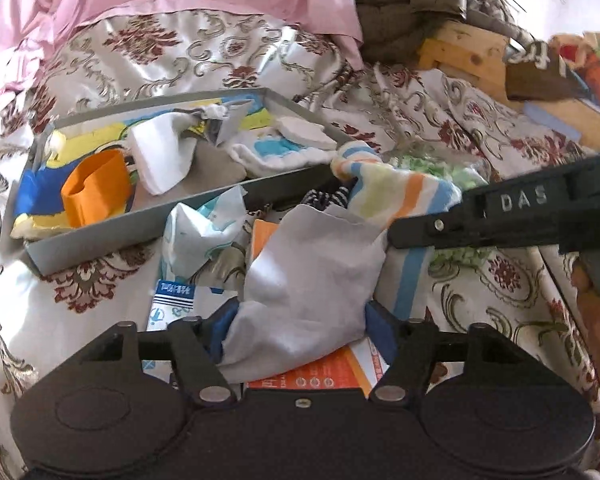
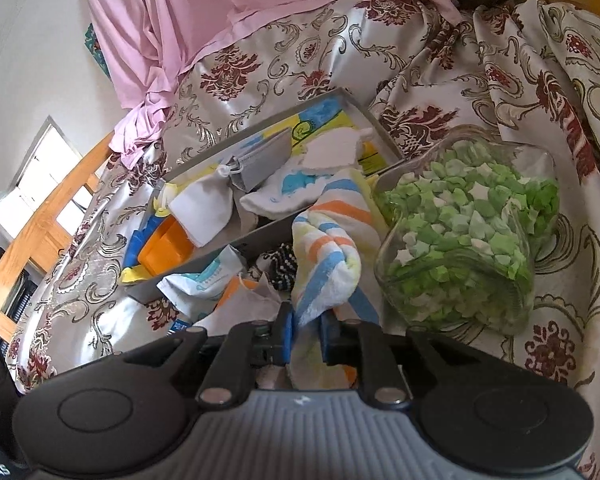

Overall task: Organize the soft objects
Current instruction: 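Grasp the grey sock with the left tool while the right grasps the striped cloth, then lift the sock and striped cloth and carry both toward the tray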

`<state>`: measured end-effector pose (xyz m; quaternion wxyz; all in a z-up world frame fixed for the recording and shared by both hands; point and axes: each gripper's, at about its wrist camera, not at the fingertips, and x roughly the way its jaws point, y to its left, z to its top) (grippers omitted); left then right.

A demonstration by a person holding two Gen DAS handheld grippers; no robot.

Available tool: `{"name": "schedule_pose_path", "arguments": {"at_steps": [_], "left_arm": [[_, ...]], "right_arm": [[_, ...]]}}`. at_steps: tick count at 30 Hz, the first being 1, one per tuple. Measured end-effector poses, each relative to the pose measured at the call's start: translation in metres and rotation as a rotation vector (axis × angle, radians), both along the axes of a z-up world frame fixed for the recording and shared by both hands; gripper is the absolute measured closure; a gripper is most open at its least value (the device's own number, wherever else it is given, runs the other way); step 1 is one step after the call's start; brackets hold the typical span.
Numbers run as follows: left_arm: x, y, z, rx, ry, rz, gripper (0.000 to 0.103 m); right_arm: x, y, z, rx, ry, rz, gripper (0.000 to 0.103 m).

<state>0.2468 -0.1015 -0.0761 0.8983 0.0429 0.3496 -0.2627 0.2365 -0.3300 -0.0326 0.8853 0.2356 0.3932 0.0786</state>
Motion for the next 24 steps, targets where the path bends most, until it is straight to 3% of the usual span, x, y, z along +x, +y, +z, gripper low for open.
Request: {"name": "schedule_pose_path", "arguments": {"at_steps": [6,11,16,20,24], "left_arm": [[0.007,0.013,0.003,-0.065,0.042,0.075,0.057],[0.009,0.019,0.005,-0.088,0.025,0.129,0.071],[0.010,0.023,0.007,-0.096,0.010,0.158,0.076],[0.010,0.024,0.006,-0.102,0.009,0.161,0.077],[0.010,0.025,0.006,-0.110,0.012,0.162,0.077]], "right_arm": [[0.000,-0.001,-0.002,-0.004,0.004,-0.001,0.080],[0.003,0.002,-0.006,-0.021,0.013,-0.009,0.074],[0.011,0.010,-0.015,-0.047,0.031,-0.002,0.069],[0.014,0.017,-0.018,-0.038,0.017,0.018,0.054],[0.019,0.025,-0.021,-0.059,-0.001,0.035,0.053]]}}
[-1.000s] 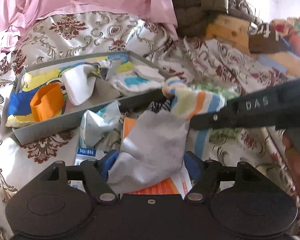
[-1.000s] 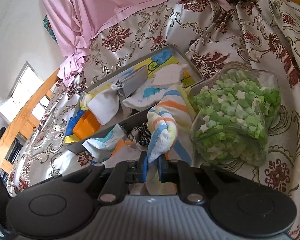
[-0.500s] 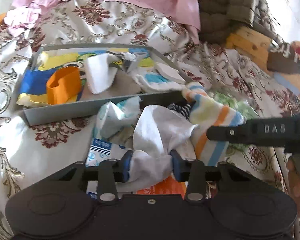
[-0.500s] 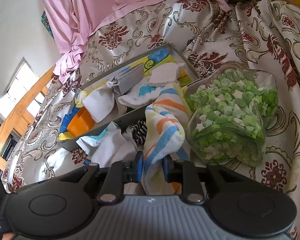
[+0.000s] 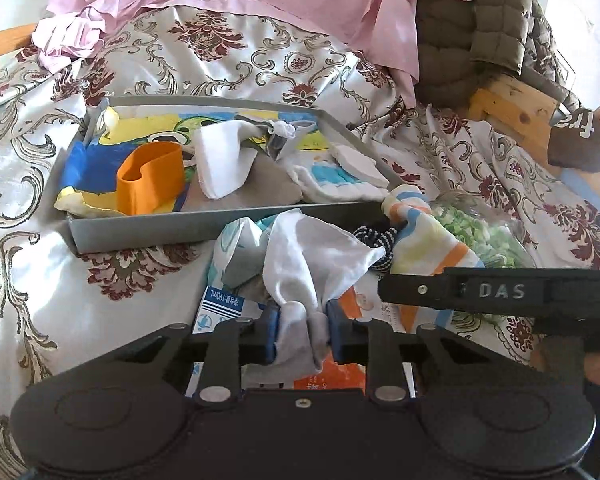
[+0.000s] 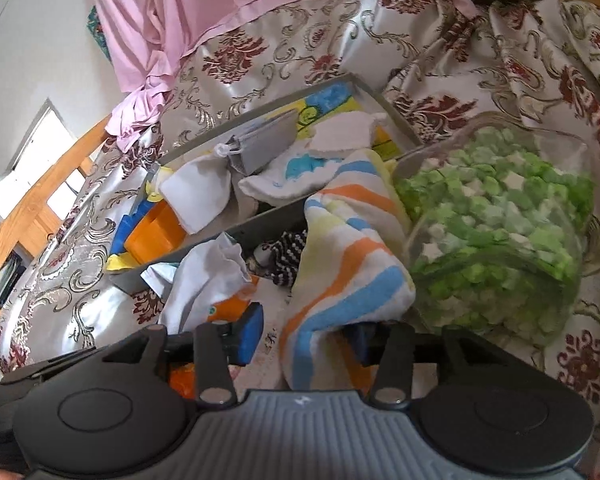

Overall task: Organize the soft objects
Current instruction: 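Lift the sock and striped cloth and carry both toward the tray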

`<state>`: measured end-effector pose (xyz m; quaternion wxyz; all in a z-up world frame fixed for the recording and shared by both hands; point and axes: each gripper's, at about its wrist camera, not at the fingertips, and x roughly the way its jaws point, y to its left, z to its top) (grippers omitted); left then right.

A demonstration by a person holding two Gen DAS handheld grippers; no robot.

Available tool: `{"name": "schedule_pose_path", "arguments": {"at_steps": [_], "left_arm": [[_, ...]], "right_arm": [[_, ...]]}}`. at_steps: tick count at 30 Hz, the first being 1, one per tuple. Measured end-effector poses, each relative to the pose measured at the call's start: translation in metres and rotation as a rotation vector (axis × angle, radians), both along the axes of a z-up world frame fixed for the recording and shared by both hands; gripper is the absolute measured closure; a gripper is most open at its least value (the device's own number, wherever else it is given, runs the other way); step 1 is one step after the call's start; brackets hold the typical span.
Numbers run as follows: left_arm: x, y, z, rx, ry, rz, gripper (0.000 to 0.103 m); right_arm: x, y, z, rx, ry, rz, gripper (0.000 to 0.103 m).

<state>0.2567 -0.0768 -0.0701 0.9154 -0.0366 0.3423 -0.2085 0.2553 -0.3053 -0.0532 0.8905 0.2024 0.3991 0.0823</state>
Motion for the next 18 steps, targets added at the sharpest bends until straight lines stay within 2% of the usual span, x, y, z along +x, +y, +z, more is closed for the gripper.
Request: {"name": "schedule_pose_path", "arguments": {"at_steps": [3,5,8,12,15,18], "left_arm": [[0.000,0.000,0.000,-0.002,-0.004,0.004,0.077],[0.000,0.000,0.000,-0.003,-0.009,0.009,0.078],[-0.002,0.000,0.000,-0.002,-0.020,0.021,0.081],[-0.005,0.001,0.003,-0.010,-0.036,0.022,0.082],[-0.010,0.000,0.007,-0.014,-0.059,0.011,0.082],[-0.017,-0.002,0.014,-0.020,-0.100,0.005,0.082]], "right_arm": [[0.002,0.002,-0.001,-0.020,0.005,-0.005,0.061],[0.001,0.001,0.001,-0.019,0.006,-0.015,0.075],[0.000,0.002,0.005,-0.058,-0.007,-0.026,0.084],[-0.006,0.011,0.012,-0.153,-0.044,-0.011,0.089],[-0.019,0.023,0.026,-0.237,-0.126,0.004,0.090],[-0.035,0.029,0.043,-0.274,-0.208,0.009,0.090]]}}
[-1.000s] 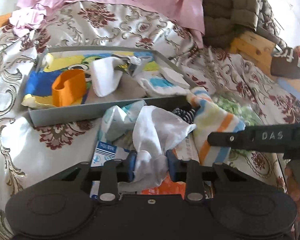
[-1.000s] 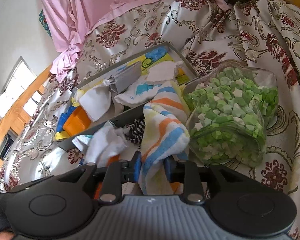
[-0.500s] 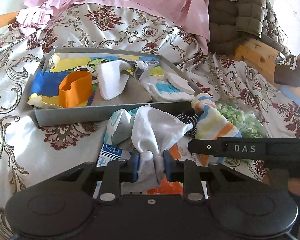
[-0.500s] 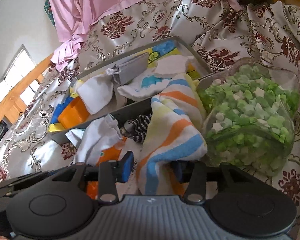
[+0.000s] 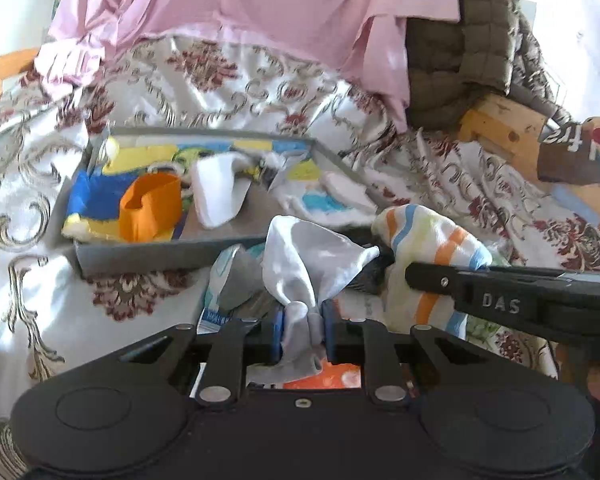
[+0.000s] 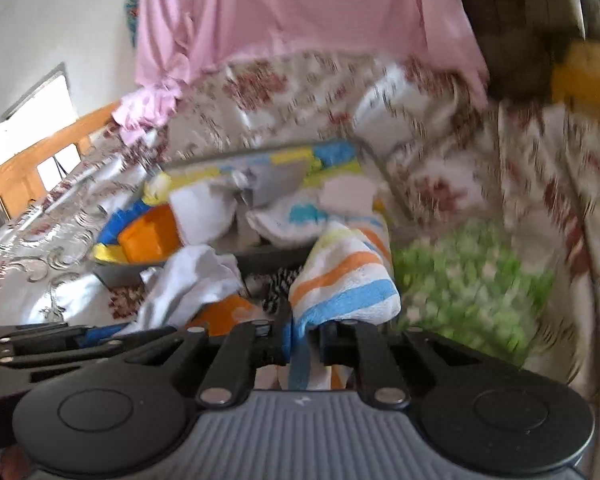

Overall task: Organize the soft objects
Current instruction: 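Lift the sock and striped cloth and carry both toward the tray, then lower the sock and striped cloth into the tray and open both tools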

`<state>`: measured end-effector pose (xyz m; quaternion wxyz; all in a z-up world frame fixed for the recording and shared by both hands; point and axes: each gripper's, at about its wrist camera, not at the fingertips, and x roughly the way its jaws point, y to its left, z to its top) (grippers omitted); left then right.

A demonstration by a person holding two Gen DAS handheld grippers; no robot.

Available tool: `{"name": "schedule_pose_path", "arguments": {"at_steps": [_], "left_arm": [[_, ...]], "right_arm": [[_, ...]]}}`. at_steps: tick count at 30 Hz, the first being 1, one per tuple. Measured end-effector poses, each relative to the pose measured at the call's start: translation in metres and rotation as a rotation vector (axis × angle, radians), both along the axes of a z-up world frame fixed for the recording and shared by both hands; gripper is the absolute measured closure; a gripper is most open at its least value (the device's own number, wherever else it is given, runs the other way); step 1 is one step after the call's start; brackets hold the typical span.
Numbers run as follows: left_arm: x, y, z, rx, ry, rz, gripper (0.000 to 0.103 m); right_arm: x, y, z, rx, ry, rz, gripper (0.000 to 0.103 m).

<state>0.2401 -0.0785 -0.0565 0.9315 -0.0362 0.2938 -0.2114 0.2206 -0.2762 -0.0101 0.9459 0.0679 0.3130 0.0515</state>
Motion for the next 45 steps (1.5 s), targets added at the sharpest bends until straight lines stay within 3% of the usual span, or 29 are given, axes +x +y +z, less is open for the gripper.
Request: {"name": "schedule_pose_path", "arguments": {"at_steps": [14,18,25,30,33,37,45], "left_arm": [[-0.014,0.020,0.034,-0.104,-0.084,0.075,0.082],[-0.017,0.027,0.046,-0.131,-0.116,0.094,0.082],[-0.008,0.031,0.064,-0.107,-0.176,0.097,0.082],[0.028,0.040,0.080,-0.081,-0.240,0.067,0.082],[0.065,0.058,0.079,-0.124,-0.209,0.099,0.082],[0.105,0.079,0.070,-0.121,-0.189,0.133,0.082],[0.160,0.114,0.032,-0.160,-0.028,0.159,0.082]], "right_arm": [[-0.035,0.021,0.043,-0.153,-0.236,0.071,0.090],[-0.045,0.018,0.058,-0.134,-0.296,0.068,0.090],[-0.041,0.017,0.064,-0.157,-0.333,0.066,0.090],[-0.011,0.021,0.076,-0.127,-0.347,0.088,0.090],[0.020,0.029,0.084,-0.136,-0.359,0.101,0.090],[0.068,0.045,0.094,-0.091,-0.355,0.121,0.090],[0.152,0.075,0.075,0.066,-0.268,0.091,0.090]]}}
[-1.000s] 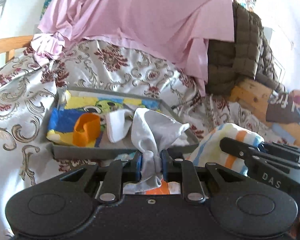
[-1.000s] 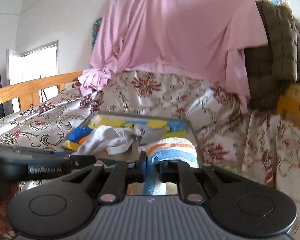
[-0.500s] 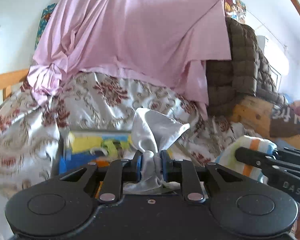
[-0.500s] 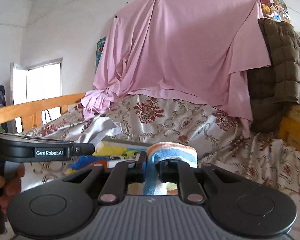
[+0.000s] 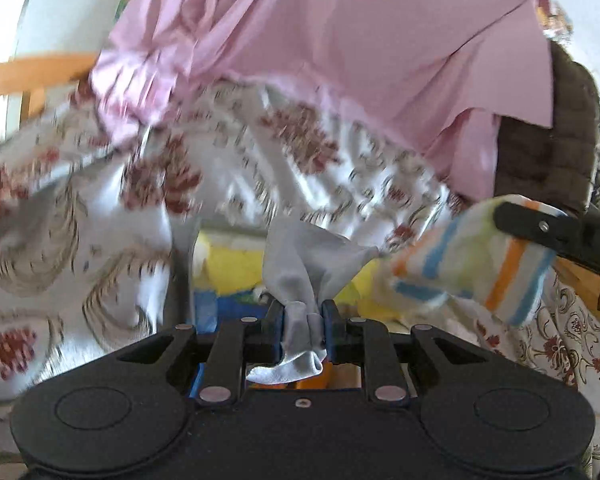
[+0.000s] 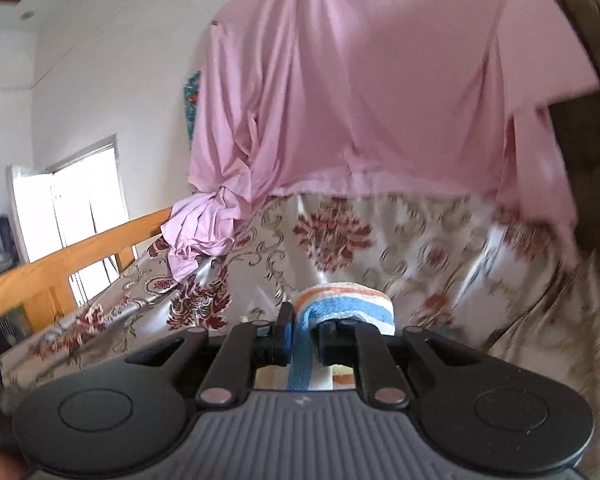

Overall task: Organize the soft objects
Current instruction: 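Lower the sock and striped cloth into the tray and open both tools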

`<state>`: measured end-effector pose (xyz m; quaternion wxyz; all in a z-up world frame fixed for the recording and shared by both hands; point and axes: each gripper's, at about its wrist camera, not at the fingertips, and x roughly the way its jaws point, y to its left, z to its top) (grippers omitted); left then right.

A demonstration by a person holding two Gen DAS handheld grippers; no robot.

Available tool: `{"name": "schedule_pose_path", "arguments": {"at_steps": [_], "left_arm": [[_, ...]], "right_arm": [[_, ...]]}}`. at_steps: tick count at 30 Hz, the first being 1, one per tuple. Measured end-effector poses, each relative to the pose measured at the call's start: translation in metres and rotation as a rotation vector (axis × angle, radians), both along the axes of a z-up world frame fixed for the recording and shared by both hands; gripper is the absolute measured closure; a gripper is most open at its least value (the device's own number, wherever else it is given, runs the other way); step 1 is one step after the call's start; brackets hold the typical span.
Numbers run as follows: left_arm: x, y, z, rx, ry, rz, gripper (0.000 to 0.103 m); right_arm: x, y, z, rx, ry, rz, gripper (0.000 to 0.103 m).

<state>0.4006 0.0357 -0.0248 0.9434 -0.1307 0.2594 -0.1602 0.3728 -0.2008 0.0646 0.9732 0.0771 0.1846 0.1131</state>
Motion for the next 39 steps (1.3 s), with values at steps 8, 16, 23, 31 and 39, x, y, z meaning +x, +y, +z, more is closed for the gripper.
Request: {"name": "schedule_pose_path", "arguments": {"at_steps": [8,16,23,31,39], "left_arm": [[0.013,0.006,-0.031,0.003,0.124,0.001,0.081],[0.013,0.004,-0.035,0.014,0.145,0.001,0.078],[0.009,-0.003,-0.032,0.043,0.149,-0.003,0.069],[0.001,-0.014,-0.029,0.095,0.134,-0.003,0.051],[-0.012,-0.025,-0.019,0.136,0.089,0.004,0.031]], "right_arm": [[0.027,0.014,-0.038,0.045,0.137,-0.007,0.090],[0.033,0.018,-0.060,-0.021,0.260,-0.022,0.081],[0.027,0.016,-0.067,-0.086,0.312,-0.033,0.063],[0.007,0.002,-0.067,-0.133,0.308,-0.059,0.036],[-0.013,-0.024,-0.053,-0.096,0.257,-0.080,0.014]]}}
